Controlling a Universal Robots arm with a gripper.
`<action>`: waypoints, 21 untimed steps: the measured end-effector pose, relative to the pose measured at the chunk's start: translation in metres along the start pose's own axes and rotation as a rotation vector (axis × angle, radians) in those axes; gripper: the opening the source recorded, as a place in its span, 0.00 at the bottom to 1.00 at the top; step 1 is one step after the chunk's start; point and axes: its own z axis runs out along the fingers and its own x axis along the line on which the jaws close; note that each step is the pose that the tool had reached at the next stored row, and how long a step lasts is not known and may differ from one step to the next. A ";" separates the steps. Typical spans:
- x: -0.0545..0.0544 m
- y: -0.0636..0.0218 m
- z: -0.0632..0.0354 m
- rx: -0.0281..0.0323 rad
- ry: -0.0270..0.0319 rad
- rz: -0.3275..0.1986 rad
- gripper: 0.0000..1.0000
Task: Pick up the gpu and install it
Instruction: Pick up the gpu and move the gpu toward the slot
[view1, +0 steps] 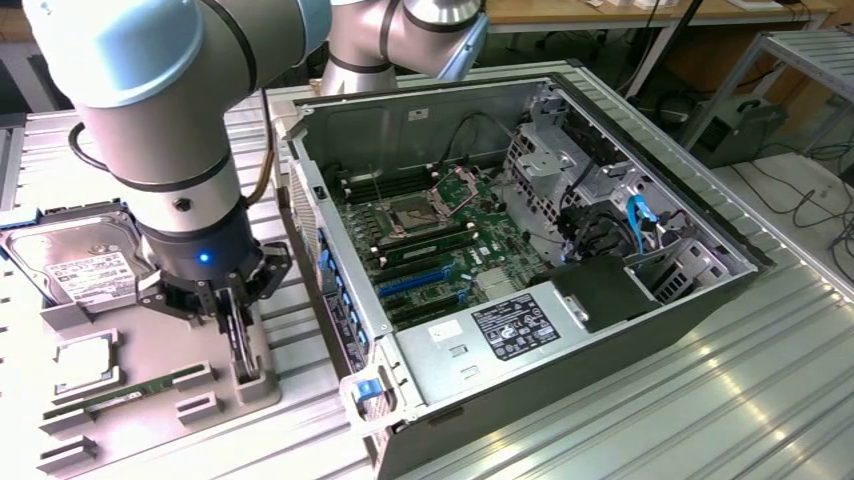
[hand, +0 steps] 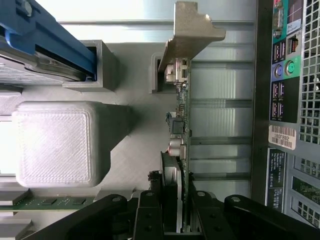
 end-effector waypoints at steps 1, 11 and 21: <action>0.000 0.0000 -0.0015 0.0000 0.0000 0.000 0.27; -0.001 -0.0004 -0.0266 0.0000 0.0000 0.000 0.27; -0.001 -0.0008 -0.0525 0.0001 0.0000 0.000 0.27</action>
